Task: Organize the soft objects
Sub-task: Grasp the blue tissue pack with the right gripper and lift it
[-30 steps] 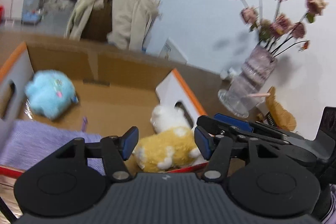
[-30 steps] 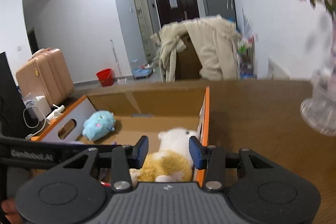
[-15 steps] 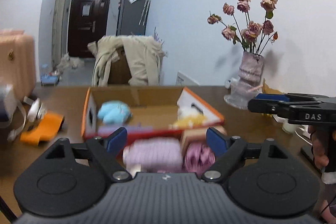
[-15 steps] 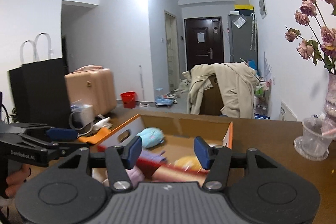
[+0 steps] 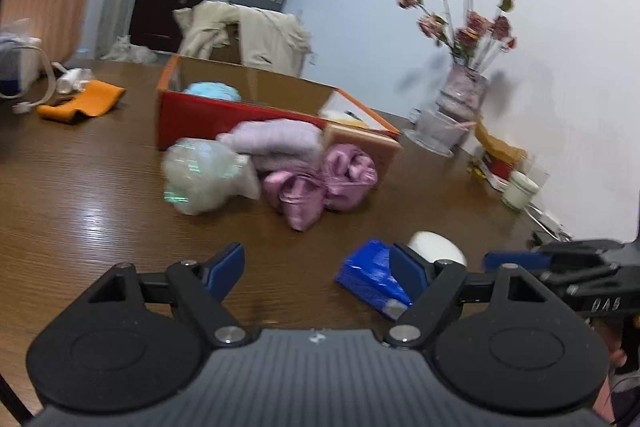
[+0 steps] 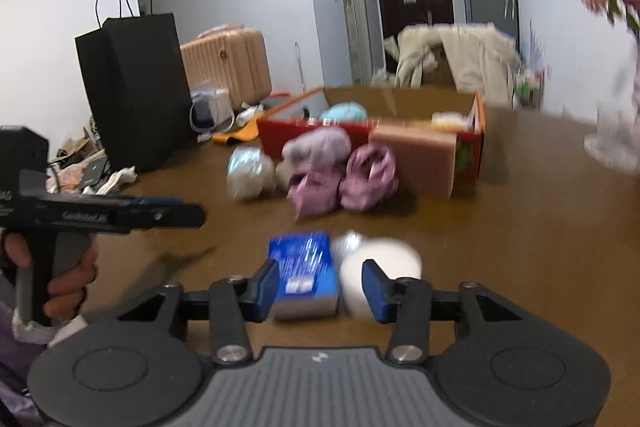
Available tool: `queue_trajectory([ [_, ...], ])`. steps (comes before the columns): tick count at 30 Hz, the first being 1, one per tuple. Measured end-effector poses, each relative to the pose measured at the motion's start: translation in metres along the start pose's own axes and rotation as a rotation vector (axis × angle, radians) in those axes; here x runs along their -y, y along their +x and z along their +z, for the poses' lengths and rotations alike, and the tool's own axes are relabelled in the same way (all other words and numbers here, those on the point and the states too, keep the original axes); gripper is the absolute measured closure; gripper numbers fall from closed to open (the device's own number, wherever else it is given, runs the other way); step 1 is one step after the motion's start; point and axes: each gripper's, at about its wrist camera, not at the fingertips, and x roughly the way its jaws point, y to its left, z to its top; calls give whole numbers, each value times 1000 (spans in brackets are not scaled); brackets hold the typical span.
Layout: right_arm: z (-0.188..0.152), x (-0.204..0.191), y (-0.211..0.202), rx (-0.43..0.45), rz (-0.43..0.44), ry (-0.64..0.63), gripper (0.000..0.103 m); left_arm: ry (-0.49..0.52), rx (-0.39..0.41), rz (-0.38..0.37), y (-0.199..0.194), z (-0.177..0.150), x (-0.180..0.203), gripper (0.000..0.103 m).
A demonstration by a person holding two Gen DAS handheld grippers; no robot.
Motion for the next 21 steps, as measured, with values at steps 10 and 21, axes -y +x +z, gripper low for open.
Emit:
queue_trajectory([
  [10,-11,5,42,-70,147,114,68,-31,-138,-94,72,3,18,64],
  [21,12,29,77,-33,127,272,68,-240,-99,-74,40,-10,-24,63],
])
